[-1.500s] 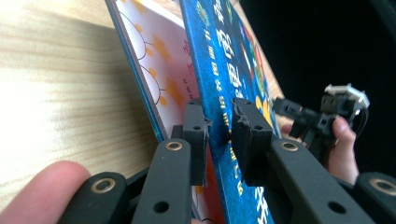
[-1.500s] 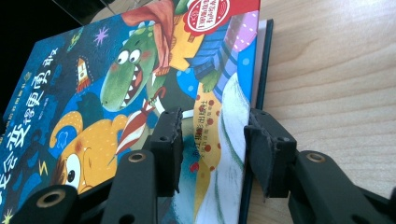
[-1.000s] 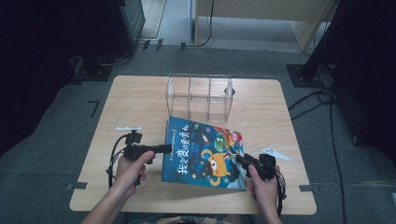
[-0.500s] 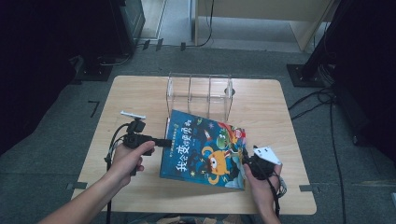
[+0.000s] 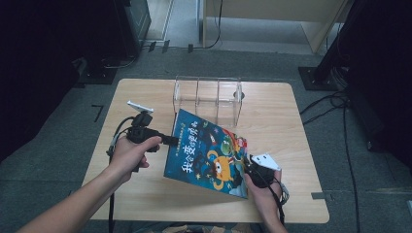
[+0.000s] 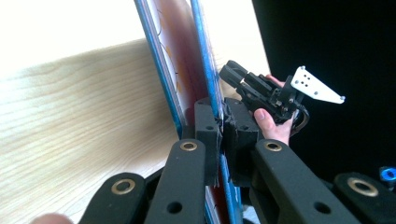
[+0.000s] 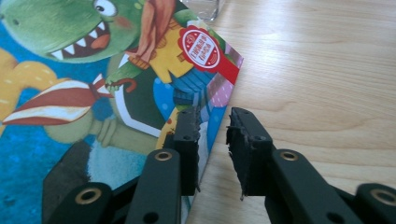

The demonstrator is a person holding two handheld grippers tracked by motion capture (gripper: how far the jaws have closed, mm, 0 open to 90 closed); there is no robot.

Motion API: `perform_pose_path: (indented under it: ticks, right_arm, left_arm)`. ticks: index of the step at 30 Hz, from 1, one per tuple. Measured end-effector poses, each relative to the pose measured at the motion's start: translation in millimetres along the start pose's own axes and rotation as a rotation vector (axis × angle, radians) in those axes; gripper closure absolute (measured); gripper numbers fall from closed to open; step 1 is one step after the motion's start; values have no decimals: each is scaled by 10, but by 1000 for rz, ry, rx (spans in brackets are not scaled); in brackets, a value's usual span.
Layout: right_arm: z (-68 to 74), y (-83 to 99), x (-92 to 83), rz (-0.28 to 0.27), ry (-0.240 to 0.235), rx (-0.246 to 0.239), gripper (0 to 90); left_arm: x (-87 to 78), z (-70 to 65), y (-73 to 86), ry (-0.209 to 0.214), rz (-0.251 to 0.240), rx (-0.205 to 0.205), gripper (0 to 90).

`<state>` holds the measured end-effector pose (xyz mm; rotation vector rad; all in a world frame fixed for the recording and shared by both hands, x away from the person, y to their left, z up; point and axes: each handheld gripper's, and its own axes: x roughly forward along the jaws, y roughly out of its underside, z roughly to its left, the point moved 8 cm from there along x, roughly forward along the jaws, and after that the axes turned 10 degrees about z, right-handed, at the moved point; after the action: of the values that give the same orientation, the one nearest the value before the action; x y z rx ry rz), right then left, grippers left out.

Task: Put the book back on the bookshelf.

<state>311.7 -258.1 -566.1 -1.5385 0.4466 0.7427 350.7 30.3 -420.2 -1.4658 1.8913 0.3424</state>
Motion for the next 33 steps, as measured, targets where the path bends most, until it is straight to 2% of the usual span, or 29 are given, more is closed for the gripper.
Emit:
perform_pose_path:
  ticks: [6, 8, 11, 12, 13, 14, 15, 22, 27, 28, 33]
  right_arm:
    - [81, -7, 11, 3, -14, 15, 774]
    - [95, -8, 14, 3, -20, 20, 784]
    - [123, -9, 12, 3, -17, 17, 790]
    - [126, -9, 14, 2, -17, 20, 790]
    - [125, -9, 14, 4, -20, 29, 791]
    - [122, -10, 15, 3, -24, 35, 792]
    - [125, -10, 16, 4, -32, 46, 794]
    - [136, -13, 19, 3, -40, 65, 814]
    - [142, -15, 24, 4, -52, 93, 817]
    - [148, -17, 29, 4, -65, 112, 818]
    - [198, -26, 43, 8, -96, 141, 816]
  left_arm:
    - [-66, -173, -50, -66, 19, 45, 852]
    - [-84, -286, -86, -103, 39, 56, 847]
    - [-97, -360, -113, -124, 50, 61, 845]
    - [-100, -424, -146, -147, 60, 64, 845]
    - [-100, -424, -146, -147, 60, 64, 844]
    - [-102, -492, -175, -173, 67, 74, 843]
    - [-102, -492, -175, -173, 67, 74, 842]
    - [-85, -731, -295, -258, 102, 98, 835]
    - [-82, -815, -344, -287, 120, 105, 837]
    - [-82, -839, -355, -295, 121, 106, 837]
    - [-115, -958, -403, -347, 149, 137, 837]
